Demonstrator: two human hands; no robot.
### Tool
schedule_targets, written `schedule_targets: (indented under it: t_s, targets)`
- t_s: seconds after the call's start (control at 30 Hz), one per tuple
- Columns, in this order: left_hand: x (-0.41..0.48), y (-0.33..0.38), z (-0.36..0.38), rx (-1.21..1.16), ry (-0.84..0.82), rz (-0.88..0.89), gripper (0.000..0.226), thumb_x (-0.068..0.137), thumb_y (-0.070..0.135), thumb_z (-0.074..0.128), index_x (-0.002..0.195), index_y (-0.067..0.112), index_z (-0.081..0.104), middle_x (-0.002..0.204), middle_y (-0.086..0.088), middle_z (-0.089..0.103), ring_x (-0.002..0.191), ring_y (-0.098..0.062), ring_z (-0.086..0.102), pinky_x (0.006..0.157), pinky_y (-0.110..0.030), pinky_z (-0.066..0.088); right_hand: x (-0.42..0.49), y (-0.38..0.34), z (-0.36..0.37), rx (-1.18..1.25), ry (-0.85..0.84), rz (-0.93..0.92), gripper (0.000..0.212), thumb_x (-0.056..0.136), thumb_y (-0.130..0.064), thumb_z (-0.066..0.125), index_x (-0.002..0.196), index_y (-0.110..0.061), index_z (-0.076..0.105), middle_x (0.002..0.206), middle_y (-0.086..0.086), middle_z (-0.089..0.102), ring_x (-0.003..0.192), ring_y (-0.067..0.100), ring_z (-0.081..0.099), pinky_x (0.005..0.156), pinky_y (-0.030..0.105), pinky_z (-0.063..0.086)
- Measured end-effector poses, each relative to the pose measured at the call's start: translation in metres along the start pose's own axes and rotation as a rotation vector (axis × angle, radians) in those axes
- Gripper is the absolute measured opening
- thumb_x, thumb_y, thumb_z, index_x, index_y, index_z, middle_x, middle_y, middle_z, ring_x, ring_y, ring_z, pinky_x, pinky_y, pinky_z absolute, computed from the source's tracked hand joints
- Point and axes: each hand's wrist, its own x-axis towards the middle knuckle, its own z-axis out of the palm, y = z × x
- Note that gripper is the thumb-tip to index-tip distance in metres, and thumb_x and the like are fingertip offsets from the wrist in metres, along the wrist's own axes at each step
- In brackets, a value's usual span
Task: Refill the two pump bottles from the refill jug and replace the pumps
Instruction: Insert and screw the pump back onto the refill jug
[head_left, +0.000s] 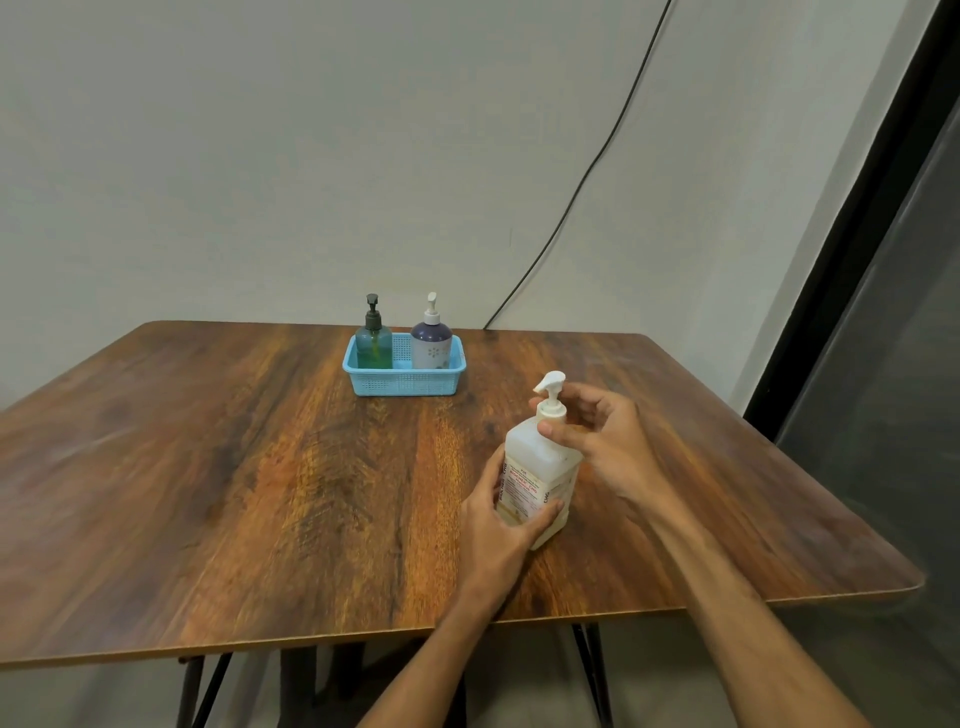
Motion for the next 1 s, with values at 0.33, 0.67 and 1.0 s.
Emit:
schedule_targets:
  t_s: [0.33, 0.67, 1.0]
  targets:
    - [-0.001, -0.002, 0.001, 0.006, 0.0, -0.026, 0.082, 0.073, 0.04, 0.085, 0.143, 0.036, 0.043, 0.132, 0.023, 0.055, 0.123, 0.004, 0.051, 0.101, -0.029, 0.051, 0.002, 0.0, 0.003, -0.052, 0.078, -0.018, 0.044, 0.063, -0.016, 0.092, 0.101, -0.012, 0.07, 0.098, 0.004, 0.073, 0.094, 0.022, 0.068, 0.084, 0.037, 0.057]
    - [-0.001, -0.001, 0.002, 0.009, -0.005, -0.02, 0.083, 0.073, 0.04, 0.085, 0.145, 0.032, 0.042, 0.135, 0.02, 0.056, 0.125, 0.0, 0.052, 0.103, -0.035, 0.05, 0.004, 0.002, 0.006, -0.111, 0.128, -0.031, 0.051, 0.054, -0.015, 0.097, 0.091, -0.004, 0.064, 0.093, 0.01, 0.07, 0.083, 0.018, 0.061, 0.074, 0.034, 0.054]
    - [0.001, -0.001, 0.002, -0.001, -0.006, -0.016, 0.081, 0.074, 0.039, 0.085, 0.144, 0.03, 0.044, 0.132, 0.019, 0.058, 0.123, -0.001, 0.054, 0.1, -0.033, 0.052, 0.002, 0.001, 0.0, -0.044, 0.101, 0.006, 0.039, 0.061, -0.011, 0.093, 0.095, -0.012, 0.073, 0.095, 0.003, 0.075, 0.091, 0.023, 0.07, 0.084, 0.044, 0.06]
